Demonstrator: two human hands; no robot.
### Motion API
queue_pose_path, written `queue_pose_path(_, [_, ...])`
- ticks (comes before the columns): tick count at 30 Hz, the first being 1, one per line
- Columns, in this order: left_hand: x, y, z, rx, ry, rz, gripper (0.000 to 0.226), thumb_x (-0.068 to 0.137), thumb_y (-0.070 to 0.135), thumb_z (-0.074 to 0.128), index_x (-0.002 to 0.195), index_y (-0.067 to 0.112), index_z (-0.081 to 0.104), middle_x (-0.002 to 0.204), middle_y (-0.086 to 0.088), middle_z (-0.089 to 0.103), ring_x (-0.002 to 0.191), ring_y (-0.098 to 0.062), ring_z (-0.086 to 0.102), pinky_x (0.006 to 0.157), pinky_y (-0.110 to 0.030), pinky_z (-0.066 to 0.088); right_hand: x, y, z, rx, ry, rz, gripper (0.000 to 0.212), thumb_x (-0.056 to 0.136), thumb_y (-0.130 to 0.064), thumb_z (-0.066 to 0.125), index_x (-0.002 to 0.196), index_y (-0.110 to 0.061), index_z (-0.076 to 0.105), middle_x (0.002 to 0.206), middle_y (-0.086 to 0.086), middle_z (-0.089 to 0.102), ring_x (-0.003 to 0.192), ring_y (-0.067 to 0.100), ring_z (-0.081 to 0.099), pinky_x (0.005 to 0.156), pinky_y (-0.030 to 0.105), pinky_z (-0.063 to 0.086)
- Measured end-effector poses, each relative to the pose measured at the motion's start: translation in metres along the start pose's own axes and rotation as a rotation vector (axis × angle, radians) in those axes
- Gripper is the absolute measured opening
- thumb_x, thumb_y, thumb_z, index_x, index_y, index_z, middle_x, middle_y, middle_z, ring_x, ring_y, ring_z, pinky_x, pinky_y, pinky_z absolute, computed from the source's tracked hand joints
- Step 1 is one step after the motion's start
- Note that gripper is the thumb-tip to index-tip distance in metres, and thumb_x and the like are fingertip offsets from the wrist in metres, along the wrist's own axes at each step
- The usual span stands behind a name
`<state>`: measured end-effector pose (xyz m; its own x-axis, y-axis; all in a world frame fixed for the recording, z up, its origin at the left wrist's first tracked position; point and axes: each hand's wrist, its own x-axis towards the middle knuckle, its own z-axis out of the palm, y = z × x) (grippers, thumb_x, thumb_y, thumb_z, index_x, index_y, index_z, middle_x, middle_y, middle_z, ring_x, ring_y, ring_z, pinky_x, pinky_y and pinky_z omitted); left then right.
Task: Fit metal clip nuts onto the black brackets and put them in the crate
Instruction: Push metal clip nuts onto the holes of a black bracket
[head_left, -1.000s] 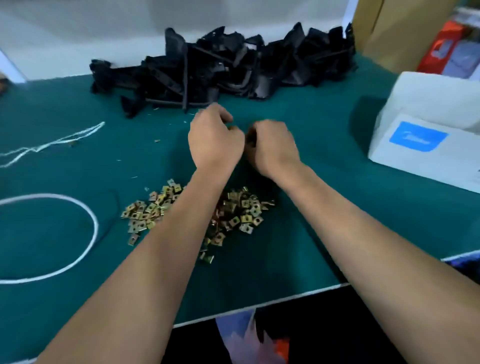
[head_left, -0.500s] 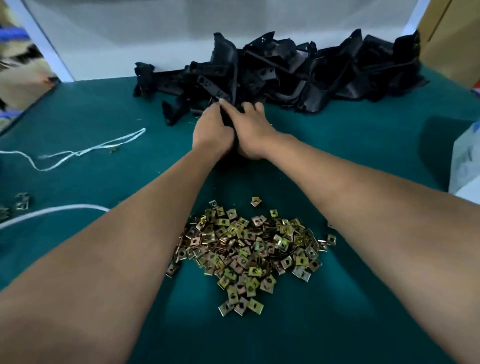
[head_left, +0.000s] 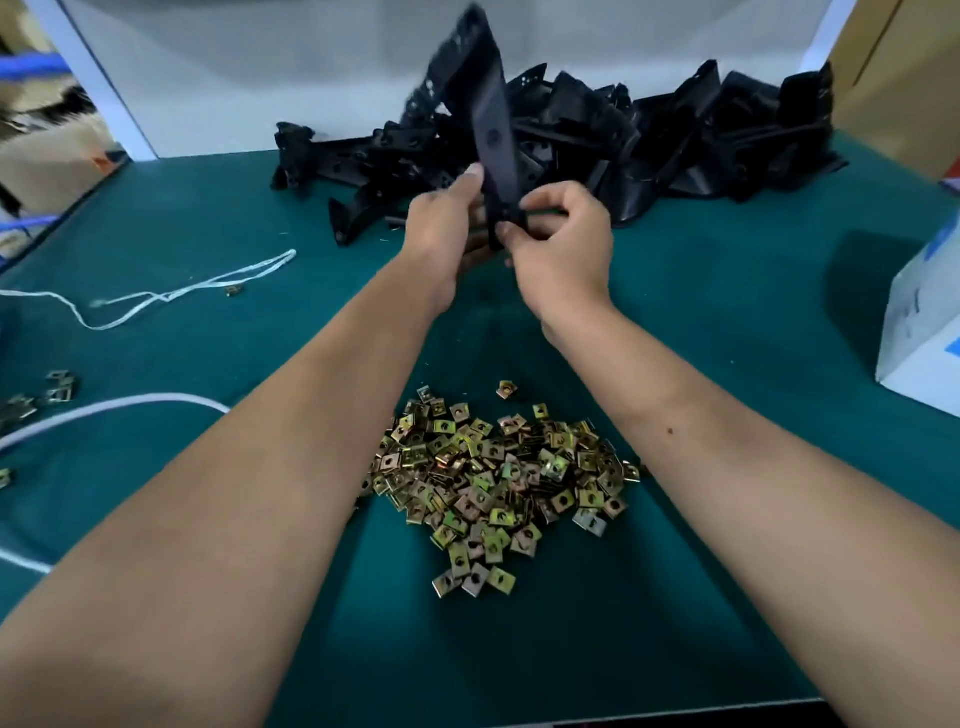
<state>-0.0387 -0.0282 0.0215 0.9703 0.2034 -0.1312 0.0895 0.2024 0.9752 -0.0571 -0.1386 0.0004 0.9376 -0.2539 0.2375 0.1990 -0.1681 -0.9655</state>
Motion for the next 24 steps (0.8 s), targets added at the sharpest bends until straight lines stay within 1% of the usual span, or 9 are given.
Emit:
queue_pose_path(3, [-0.010,0.019,0.007,-0.034,0.004,0.124,0.016,0.100,0.018,0.065,0.104,0.003,0.069,0.091,-0.014,0.070,0.078,-0.025,0.064,0.070,-0.035,0.055,-0.013,-0.010,-0.018,0.146,-0.166,0.042,0.024,0.084,-0.007,0.082,0.089,-0.016,0.060,0.082,0.008,0.073,0.058,0.012,0.064,0.055,0.023,0.054])
queue_pose_path(6, [-0.022,0.033,0.008,-0.074,0.004,0.132,0.003,0.096,0.004,0.068,0.098,0.003,0.068,0.086,-0.008,0.074,0.071,-0.020,0.071,0.068,-0.034,0.062,-0.026,-0.013,-0.034,0.081,-0.371,-0.038,0.022,0.085,-0.003,0.081,0.084,-0.011,0.061,0.064,0.005,0.069,0.056,0.014,0.063,0.052,0.024,0.051])
queue_pose_path(8, [-0.034,0.036,0.010,-0.128,-0.026,0.115,0.006,0.097,0.004,0.066,0.092,0.002,0.069,0.081,-0.010,0.074,0.069,-0.022,0.072,0.068,-0.039,0.062,-0.033,-0.014,-0.040,0.033,-0.501,-0.059,0.020,0.086,-0.004,0.080,0.085,-0.011,0.062,0.067,0.007,0.070,0.061,0.016,0.064,0.054,0.025,0.053])
queue_pose_path(12, [-0.049,0.035,-0.001,-0.209,0.091,0.250,0.011,0.097,-0.002,0.063,0.091,0.008,0.066,0.072,-0.006,0.073,0.064,-0.022,0.071,0.060,-0.037,0.061,-0.039,-0.003,-0.058,-0.373,-0.687,-0.189,0.011,0.086,-0.022,0.083,0.091,-0.018,0.075,0.094,0.002,0.076,0.082,0.017,0.069,0.080,0.040,0.060])
queue_pose_path(14, [-0.049,0.032,-0.020,-0.065,0.251,0.332,0.012,0.091,-0.002,0.064,0.090,0.010,0.066,0.077,-0.005,0.074,0.061,-0.021,0.068,0.064,-0.040,0.063,-0.038,0.002,-0.070,-0.512,-0.820,-0.207,0.014,0.083,-0.028,0.085,0.095,-0.025,0.078,0.103,-0.002,0.075,0.099,0.018,0.067,0.092,0.043,0.054])
queue_pose_path(16, [-0.052,0.024,-0.042,0.154,0.353,0.348,0.009,0.082,0.005,0.064,0.087,0.012,0.068,0.083,-0.008,0.075,0.060,-0.020,0.068,0.070,-0.050,0.064,-0.038,0.003,-0.077,-0.542,-0.939,-0.220,0.020,0.082,-0.030,0.086,0.100,-0.030,0.078,0.115,-0.004,0.068,0.108,0.015,0.062,0.093,0.034,0.051])
queue_pose_path(19, [-0.059,0.003,-0.066,0.444,0.231,0.338,0.009,0.074,0.019,0.065,0.079,0.026,0.069,0.078,0.000,0.074,0.057,-0.024,0.071,0.066,-0.051,0.063,-0.039,0.004,-0.074,-0.604,-0.956,-0.282,0.020,0.081,-0.029,0.086,0.099,-0.034,0.079,0.112,-0.004,0.062,0.102,0.006,0.056,0.086,0.017,0.044])
queue_pose_path(21, [-0.058,-0.011,-0.076,0.528,0.141,0.312,0.019,0.075,0.027,0.072,0.093,0.028,0.068,0.092,0.001,0.076,0.069,-0.024,0.074,0.070,-0.047,0.064,-0.039,0.007,-0.069,-0.598,-0.896,-0.305,0.015,0.083,-0.023,0.085,0.096,-0.029,0.079,0.101,-0.008,0.065,0.088,0.000,0.058,0.074,0.014,0.040])
queue_pose_path(24, [-0.051,-0.027,-0.082,0.636,0.143,0.345,0.056,0.074,0.046,0.083,0.118,0.027,0.055,0.109,0.009,0.071,0.095,-0.008,0.070,0.084,-0.030,0.058,-0.041,0.012,-0.067,-0.582,-0.764,-0.289,0.011,0.087,-0.017,0.081,0.093,-0.023,0.074,0.086,-0.012,0.069,0.074,-0.002,0.060,0.067,0.010,0.041])
